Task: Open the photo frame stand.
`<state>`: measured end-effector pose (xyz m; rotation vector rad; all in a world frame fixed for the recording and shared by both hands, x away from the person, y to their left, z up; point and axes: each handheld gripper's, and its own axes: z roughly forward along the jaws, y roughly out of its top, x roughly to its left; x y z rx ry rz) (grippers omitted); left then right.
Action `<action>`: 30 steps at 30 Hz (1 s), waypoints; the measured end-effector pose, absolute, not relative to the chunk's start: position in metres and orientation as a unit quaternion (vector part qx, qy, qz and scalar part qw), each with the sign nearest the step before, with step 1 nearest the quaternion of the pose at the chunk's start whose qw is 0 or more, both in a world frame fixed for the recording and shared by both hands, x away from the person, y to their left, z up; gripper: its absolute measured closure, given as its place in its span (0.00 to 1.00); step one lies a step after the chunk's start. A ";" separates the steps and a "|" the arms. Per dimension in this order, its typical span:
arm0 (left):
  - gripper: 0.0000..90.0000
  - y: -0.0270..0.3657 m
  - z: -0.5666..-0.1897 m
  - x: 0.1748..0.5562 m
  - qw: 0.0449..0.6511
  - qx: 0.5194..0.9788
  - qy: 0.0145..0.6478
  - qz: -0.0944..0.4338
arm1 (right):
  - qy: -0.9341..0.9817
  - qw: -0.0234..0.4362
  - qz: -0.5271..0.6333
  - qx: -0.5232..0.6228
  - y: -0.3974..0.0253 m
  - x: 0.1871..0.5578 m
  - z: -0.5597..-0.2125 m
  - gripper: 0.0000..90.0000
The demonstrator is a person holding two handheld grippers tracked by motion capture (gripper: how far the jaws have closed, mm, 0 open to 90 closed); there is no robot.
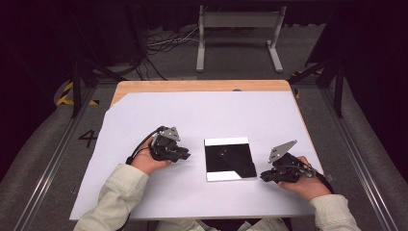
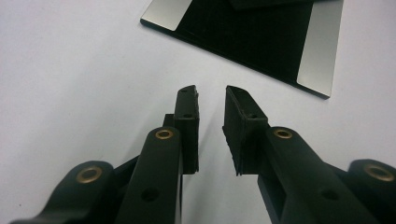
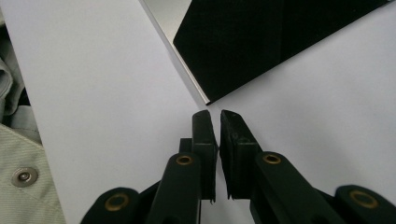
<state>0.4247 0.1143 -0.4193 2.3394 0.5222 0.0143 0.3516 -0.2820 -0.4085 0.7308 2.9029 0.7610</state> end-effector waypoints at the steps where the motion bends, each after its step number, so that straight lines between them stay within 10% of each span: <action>1: 0.84 0.114 -0.420 0.424 0.365 0.908 0.204 0.006 | 0.940 0.026 0.245 0.235 -0.281 0.352 -0.409 0.93; 30: 0.83 0.121 -0.421 0.421 0.362 0.908 0.213 0.003 | 0.948 0.017 0.216 0.233 -0.267 0.358 -0.415 1.00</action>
